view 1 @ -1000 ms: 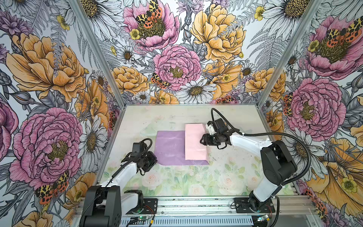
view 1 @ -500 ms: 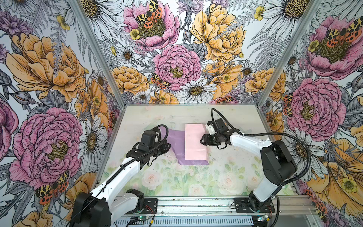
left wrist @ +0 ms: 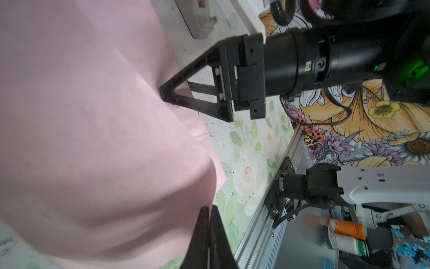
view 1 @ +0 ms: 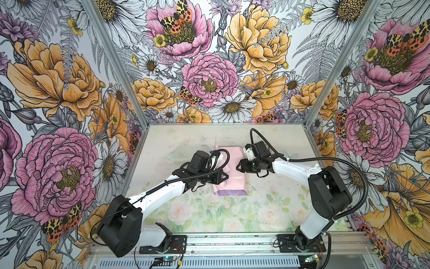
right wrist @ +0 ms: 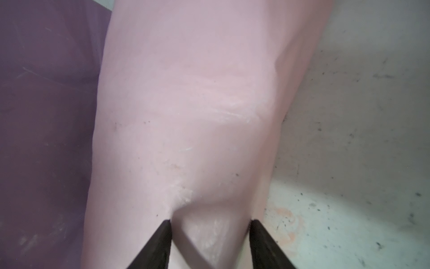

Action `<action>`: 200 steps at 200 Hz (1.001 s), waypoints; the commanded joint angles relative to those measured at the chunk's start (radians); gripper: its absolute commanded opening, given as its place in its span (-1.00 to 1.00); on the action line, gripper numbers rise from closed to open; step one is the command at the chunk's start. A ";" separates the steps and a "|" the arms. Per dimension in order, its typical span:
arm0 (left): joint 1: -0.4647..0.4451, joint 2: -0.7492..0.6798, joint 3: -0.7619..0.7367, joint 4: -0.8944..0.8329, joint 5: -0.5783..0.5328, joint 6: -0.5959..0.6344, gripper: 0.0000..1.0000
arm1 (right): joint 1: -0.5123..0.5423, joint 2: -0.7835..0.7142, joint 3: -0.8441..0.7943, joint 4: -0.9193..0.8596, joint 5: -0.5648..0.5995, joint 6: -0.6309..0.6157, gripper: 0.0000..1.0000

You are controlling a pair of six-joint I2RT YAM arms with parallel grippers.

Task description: Wrap the gift box in paper

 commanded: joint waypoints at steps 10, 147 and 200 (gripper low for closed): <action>-0.030 0.069 0.049 0.023 0.089 0.063 -1.00 | -0.006 -0.012 -0.030 -0.008 -0.020 0.014 0.10; -0.044 0.239 0.152 -0.094 0.152 0.151 -1.00 | -0.103 -0.267 -0.191 0.153 -0.123 0.145 0.57; -0.046 0.269 0.182 -0.138 0.150 0.175 -1.00 | -0.108 -0.298 -0.214 0.222 -0.182 0.156 0.63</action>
